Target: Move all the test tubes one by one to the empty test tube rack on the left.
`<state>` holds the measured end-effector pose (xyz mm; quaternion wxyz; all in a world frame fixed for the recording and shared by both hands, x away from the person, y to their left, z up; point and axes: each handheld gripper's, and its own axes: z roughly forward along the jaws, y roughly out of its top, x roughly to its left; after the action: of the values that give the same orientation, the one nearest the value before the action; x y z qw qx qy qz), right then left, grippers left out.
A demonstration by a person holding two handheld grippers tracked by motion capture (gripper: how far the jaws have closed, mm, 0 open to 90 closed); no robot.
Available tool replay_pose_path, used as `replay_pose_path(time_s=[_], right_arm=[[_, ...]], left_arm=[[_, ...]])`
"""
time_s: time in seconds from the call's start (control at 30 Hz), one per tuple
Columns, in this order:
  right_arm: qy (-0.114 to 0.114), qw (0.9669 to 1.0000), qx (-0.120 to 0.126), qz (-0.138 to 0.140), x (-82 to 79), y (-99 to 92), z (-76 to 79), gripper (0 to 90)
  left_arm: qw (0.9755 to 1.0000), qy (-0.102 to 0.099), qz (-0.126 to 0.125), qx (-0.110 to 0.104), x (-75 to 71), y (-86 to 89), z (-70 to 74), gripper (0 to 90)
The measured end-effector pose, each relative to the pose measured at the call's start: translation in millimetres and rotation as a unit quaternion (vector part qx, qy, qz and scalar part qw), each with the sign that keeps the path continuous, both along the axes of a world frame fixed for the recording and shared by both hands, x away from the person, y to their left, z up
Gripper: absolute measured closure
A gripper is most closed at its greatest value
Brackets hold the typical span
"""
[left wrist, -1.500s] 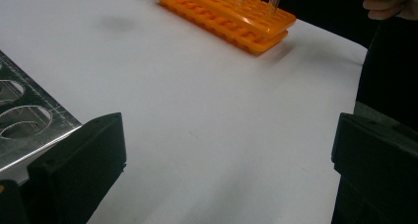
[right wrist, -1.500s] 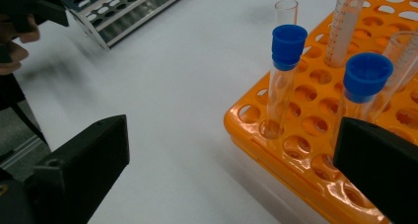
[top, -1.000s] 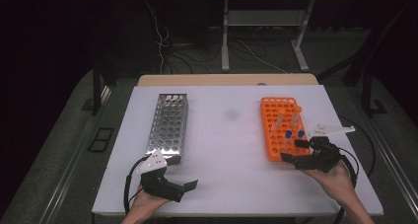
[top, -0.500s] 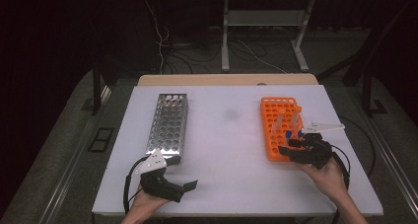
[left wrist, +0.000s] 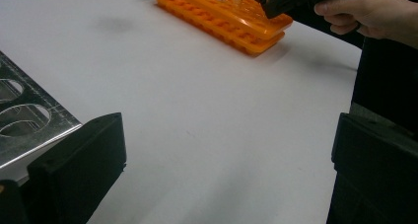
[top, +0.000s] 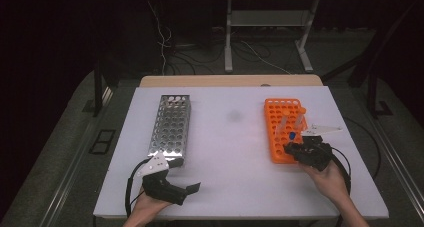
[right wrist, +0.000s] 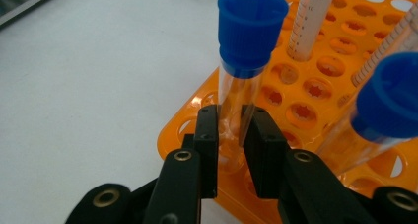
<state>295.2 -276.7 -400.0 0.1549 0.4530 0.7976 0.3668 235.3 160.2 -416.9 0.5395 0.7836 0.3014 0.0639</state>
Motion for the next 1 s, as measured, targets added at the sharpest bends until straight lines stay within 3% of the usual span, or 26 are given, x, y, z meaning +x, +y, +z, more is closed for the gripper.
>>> replay_pose_path(time_s=[0.2, 0.47, 0.7, 1.0], right_arm=[[-0.011, 0.9999, -0.005, 0.004, -2.8, 2.6, 6.8, 76.4], [-0.031, 0.9994, -0.005, 0.015, -6.8, 3.5, 26.9, 76.5], [-0.036, 0.9973, 0.005, 0.064, -8.3, 18.1, 48.7, 76.5], [-0.027, 0.9932, 0.028, 0.110, 0.3, 34.5, 63.2, 76.5]], left_arm=[[1.0000, 0.002, -0.001, 0.001, 0.0, -0.2, 0.2, 0.0], [1.0000, 0.005, -0.004, 0.005, 0.5, -0.1, 2.2, 0.0], [1.0000, 0.006, -0.006, 0.004, 0.7, 1.5, 8.5, 0.0], [1.0000, 0.003, -0.003, 0.002, 2.8, 6.0, 18.0, 0.0]])
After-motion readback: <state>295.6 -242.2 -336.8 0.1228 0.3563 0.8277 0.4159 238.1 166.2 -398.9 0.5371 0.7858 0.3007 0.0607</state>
